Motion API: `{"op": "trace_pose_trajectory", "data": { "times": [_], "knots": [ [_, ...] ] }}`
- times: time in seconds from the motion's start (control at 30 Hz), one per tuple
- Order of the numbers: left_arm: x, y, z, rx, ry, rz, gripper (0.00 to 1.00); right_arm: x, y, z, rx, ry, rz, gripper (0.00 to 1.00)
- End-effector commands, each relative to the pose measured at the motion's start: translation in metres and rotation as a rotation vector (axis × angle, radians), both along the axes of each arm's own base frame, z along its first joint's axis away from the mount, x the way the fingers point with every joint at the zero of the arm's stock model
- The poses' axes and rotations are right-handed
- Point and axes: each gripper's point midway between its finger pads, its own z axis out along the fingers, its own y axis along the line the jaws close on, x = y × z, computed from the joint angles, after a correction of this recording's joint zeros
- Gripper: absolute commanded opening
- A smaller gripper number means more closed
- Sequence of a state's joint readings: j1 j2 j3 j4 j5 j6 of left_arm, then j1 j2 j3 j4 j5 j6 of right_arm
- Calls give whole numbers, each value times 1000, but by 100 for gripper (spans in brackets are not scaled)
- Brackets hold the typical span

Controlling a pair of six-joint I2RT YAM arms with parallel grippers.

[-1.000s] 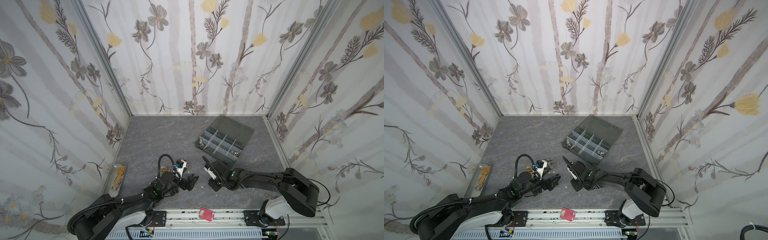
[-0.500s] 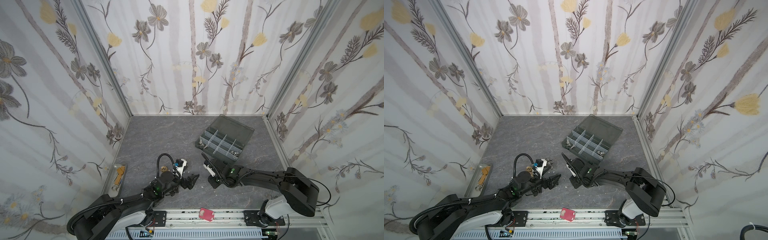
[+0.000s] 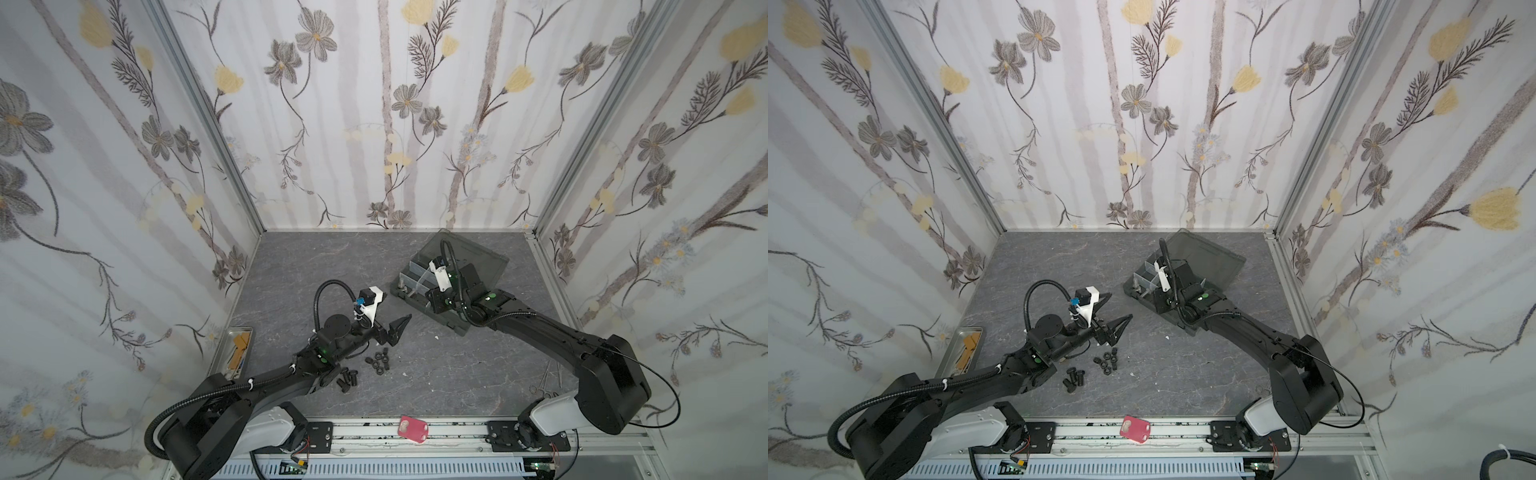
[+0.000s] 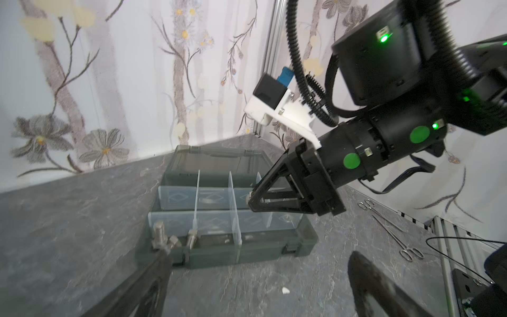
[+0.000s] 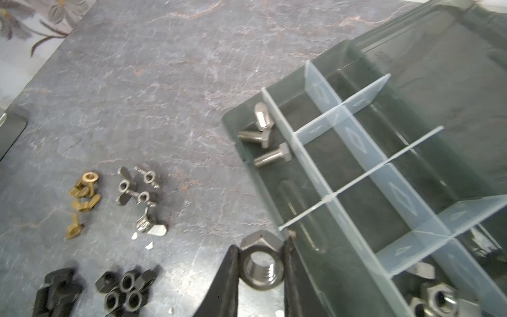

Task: Sort the screws and nuts into containers
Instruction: Place the nut into the container.

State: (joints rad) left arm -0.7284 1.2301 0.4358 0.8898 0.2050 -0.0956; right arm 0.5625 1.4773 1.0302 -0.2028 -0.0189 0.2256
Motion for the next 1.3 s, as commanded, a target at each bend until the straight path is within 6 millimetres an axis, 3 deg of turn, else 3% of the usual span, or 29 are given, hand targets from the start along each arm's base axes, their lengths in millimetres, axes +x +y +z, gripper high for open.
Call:
{"op": "trace_pose_trajectory", "data": {
  "times": [0.0,0.2,0.3,0.5,0.87,1.03,1.1,1.27],
  "knots": [
    [14,-19,21,20,-78,-33,100,17,-33,-3,-48,7,-81,18],
    [43,-41,15,53,-29,-29,100,32,-94,-34,-98,119,-237,19],
    [51,-46,3,65,20,-21,100,33,-111,-48,-115,165,-276,19],
    [56,-41,-14,83,67,17,100,33,-125,-59,-127,204,-320,19],
    [57,-33,-26,113,80,55,100,26,-126,-70,-126,232,-320,33],
    [60,-30,-27,110,98,74,100,29,-125,-66,-125,220,-322,46],
    [63,-25,-28,109,116,100,100,31,-125,-63,-122,210,-323,46],
    [72,-4,-24,117,192,208,100,36,-78,-18,-66,50,-162,50]
  ]
}}
